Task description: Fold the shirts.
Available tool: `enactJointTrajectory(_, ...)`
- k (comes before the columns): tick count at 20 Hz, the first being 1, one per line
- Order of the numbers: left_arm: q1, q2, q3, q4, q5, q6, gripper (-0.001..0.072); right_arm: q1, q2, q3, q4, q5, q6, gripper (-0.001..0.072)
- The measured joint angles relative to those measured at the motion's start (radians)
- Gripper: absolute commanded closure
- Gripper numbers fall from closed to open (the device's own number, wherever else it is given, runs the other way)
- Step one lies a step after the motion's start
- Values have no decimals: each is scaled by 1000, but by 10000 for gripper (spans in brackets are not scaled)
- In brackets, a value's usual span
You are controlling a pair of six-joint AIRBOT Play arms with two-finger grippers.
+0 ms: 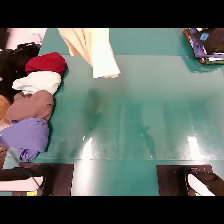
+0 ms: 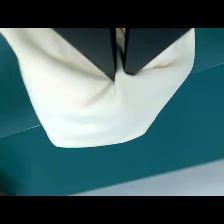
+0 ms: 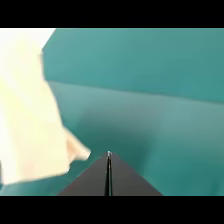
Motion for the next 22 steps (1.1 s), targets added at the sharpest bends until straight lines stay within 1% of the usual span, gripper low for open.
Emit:
enactJointTrajectory(3,-80,92,6,14,-116,28,684,0,8,76,-35,9,0,698)
enactJointTrajectory(6,-204,122,-81,24,-183,39,681,0,11,136,-51,33,-1,698)
enactJointTrajectory(7,-245,121,-127,20,-192,41,599,0,11,148,-55,43,-1,698)
enactJointTrajectory(8,-289,114,-181,9,-199,43,272,0,12,158,-57,56,-1,698)
enactJointTrajectory(9,-329,104,-239,-12,-197,44,85,0,12,165,-59,69,-1,698)
enactJointTrajectory(12,-394,68,-375,-55,-174,37,85,0,13,176,-62,113,-1,698)
enactJointTrajectory(14,-380,56,-419,-46,-158,28,85,0,13,179,-63,132,-1,697)
enactJointTrajectory(16,-316,47,-445,-37,-148,16,86,0,13,181,-63,145,-1,697)
enactJointTrajectory(19,-164,14,-486,-47,-143,-23,86,0,13,182,-64,155,-1,697)
enactJointTrajectory(22,-21,-63,-531,-157,-119,-40,85,0,13,167,-64,159,-1,697)
